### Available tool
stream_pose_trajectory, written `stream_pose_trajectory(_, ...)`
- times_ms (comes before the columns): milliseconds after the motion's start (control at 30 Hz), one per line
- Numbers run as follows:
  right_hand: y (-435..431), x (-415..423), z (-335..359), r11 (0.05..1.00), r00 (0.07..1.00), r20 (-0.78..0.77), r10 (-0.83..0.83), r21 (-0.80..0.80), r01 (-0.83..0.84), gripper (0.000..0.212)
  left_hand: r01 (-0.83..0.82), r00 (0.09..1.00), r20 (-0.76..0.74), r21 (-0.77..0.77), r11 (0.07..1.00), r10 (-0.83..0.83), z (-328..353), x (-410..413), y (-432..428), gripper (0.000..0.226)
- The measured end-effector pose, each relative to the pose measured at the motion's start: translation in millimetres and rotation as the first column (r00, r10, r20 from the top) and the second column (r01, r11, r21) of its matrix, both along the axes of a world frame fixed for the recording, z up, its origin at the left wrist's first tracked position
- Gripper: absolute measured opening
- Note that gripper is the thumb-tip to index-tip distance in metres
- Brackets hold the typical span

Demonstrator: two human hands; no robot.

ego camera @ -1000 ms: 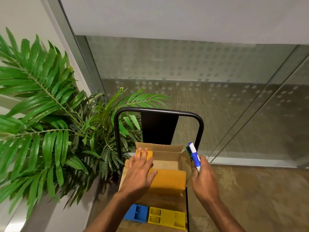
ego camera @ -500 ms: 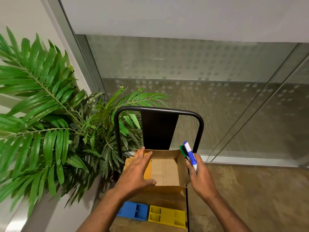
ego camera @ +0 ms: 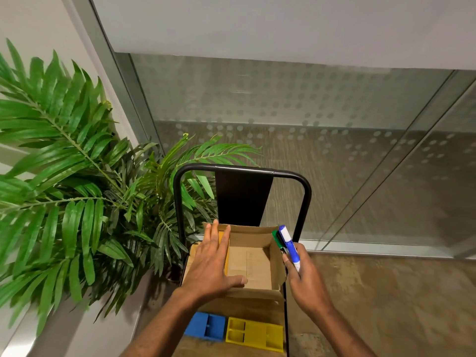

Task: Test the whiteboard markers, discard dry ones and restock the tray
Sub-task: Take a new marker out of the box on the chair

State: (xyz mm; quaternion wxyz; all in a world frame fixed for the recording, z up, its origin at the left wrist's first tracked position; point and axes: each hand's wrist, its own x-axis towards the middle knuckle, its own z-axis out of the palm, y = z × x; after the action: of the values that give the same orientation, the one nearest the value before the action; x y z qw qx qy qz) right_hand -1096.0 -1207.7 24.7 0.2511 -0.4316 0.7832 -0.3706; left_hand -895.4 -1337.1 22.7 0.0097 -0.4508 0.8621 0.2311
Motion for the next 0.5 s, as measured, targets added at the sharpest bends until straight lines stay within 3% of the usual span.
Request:
stream_pose_trajectory(133, 7.3, 1.1, 1.5, 0.998, 0.998, -0.031, 0.061, -0.003, -0.061, 0.031, -0.046, 0.999, -0.008, -0.041, 0.998, 0.046, -2.3, -5.3, 0.9, 0.115)
stream_pose_trajectory(400, 13.6, 2.0, -4.7, 0.990, 0.992, -0.034, 0.125, 0.066, -0.122, 0.045, -0.114, 0.993, 0.010, -0.070, 0.991, 0.115, -3.7, -13.3, -1.4, 0.108)
stream_pose_trajectory(500, 12.4, 6.9, -4.4, 0.982, 0.984, -0.002, 0.176, 0.071, -0.175, 0.041, -0.121, 0.993, -0.004, -0.076, 0.990, 0.121, -5.9, -18.0, -1.5, 0.101)
